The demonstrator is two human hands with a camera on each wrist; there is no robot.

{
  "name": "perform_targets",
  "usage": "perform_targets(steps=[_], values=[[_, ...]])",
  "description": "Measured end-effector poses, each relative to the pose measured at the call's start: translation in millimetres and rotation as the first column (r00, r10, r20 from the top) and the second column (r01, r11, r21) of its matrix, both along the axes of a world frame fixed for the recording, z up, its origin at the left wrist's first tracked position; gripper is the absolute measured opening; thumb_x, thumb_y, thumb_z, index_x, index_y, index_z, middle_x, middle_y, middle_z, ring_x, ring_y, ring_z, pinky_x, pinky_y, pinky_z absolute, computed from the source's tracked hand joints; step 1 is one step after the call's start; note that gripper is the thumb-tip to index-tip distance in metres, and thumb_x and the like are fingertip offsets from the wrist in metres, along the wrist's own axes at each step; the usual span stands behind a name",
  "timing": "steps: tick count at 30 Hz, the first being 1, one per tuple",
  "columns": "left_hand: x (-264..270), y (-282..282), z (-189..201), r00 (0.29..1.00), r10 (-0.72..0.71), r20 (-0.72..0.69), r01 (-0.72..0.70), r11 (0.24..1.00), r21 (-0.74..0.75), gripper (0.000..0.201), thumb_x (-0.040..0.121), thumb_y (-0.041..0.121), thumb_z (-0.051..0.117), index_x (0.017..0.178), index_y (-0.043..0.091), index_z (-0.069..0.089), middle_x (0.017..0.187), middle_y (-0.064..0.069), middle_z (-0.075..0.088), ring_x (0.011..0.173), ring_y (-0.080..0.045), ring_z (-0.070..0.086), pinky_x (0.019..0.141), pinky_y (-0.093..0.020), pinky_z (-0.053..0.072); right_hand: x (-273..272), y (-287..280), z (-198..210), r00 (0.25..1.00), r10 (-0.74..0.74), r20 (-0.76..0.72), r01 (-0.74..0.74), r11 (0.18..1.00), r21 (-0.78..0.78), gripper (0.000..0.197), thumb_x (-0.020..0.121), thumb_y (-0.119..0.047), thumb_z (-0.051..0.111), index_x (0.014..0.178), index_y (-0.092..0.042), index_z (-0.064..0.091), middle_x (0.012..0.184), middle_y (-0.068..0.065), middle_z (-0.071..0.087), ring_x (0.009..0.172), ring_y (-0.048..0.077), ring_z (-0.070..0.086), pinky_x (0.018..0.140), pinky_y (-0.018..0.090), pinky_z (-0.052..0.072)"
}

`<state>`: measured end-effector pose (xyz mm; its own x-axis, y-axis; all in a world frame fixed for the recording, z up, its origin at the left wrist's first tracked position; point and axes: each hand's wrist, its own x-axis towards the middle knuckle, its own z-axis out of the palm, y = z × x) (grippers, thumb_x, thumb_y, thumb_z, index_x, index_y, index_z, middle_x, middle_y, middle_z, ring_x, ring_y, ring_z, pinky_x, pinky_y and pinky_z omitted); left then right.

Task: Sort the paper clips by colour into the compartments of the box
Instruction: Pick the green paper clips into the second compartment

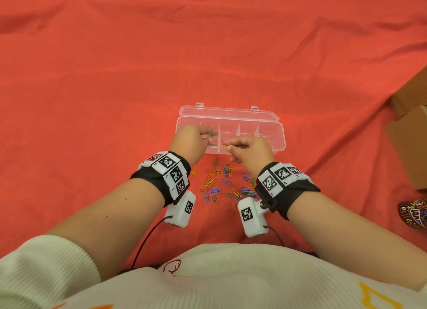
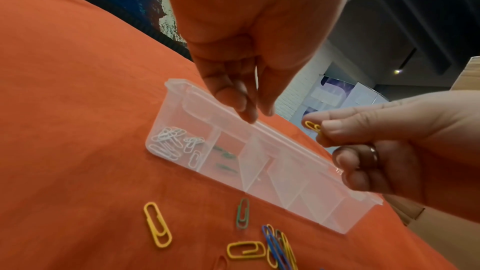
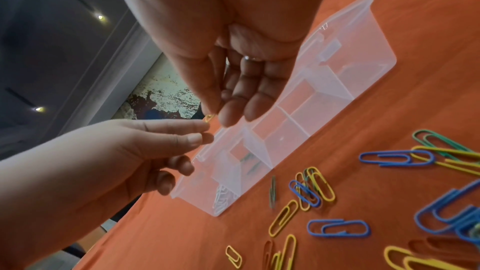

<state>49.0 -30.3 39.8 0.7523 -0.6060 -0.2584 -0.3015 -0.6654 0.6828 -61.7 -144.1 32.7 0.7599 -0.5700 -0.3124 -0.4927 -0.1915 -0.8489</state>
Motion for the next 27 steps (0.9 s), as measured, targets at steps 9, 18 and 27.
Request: perform_targets(steps=[9,18,27], values=[[-15,13,-12,0.996,0.002,0.095,0.006,0.996,-0.091,0.017,0.081,0.015,0.059,0.091,0.021,0.070,0.097,0.000,0.065,0.085,-0.016,0.056,0.075,-0.023,0.039,-14,-7,-14,0.856,0.272,-0.439,-0.347,0.933,-0.098,0.014,0.085,-0.013,0.059,0.088,-0.015,0.072,0.085,0.014,0.073,0.055,0.014,0.056,0.066,0.026,0.050],[-33,20,-60,0.946,-0.321,0.046,0.300,0.919,0.255,0.040,0.090,0.025,0.049,0.129,0.035,0.047,0.117,-0.002,0.050,0.109,-0.022,0.053,0.089,-0.042,0.048,-22,-4,-28,0.824,0.175,-0.539,-0.363,0.893,-0.266,0.016,0.079,-0.015,0.056,0.087,-0.020,0.069,0.097,0.003,0.071,0.093,0.023,0.065,0.082,0.032,0.051],[-28,19,-65,0.875,-0.448,0.181,0.351,0.847,0.398,0.026,0.088,0.013,0.049,0.110,0.021,0.061,0.110,-0.005,0.054,0.104,-0.028,0.056,0.075,-0.042,0.050,-16,6,-40,0.844,0.213,-0.493,-0.382,0.883,-0.272,0.030,0.082,-0.023,0.063,0.110,-0.020,0.055,0.115,0.005,0.057,0.104,0.026,0.056,0.082,0.031,0.041]])
